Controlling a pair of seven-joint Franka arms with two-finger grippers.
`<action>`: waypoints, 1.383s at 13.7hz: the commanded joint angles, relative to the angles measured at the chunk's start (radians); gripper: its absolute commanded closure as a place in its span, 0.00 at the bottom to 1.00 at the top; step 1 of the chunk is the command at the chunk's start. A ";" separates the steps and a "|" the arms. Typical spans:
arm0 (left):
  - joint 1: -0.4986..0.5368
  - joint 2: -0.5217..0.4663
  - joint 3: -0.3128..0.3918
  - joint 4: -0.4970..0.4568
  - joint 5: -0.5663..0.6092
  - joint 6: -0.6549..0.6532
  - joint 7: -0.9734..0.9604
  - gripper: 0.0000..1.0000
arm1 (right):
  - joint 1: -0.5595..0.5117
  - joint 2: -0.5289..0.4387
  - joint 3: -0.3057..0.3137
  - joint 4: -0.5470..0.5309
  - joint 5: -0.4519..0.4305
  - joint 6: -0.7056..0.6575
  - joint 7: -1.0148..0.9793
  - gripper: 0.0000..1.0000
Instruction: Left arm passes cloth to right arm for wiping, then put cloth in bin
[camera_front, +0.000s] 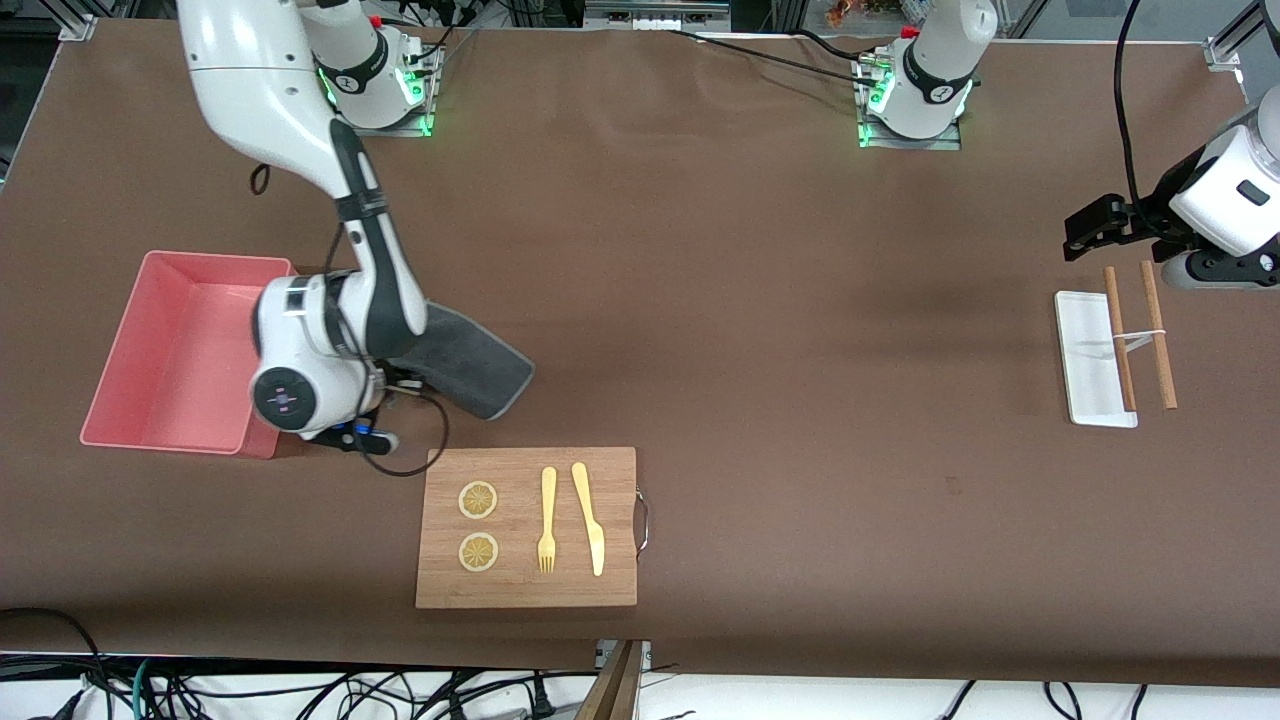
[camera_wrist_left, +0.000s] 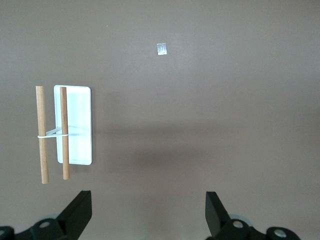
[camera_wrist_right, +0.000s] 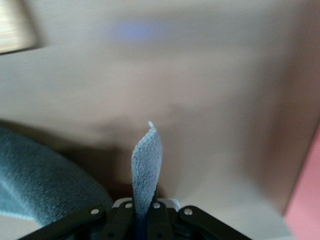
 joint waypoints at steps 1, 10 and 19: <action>-0.012 0.010 -0.014 0.033 0.004 0.000 0.018 0.00 | -0.018 -0.046 -0.020 0.000 -0.008 -0.059 -0.074 1.00; -0.014 0.027 -0.020 0.064 0.005 -0.006 0.018 0.00 | -0.018 -0.225 -0.156 0.202 -0.046 -0.507 -0.143 1.00; -0.012 0.026 -0.020 0.069 0.004 -0.004 0.018 0.00 | -0.126 -0.182 -0.270 0.227 -0.221 -0.478 -0.619 1.00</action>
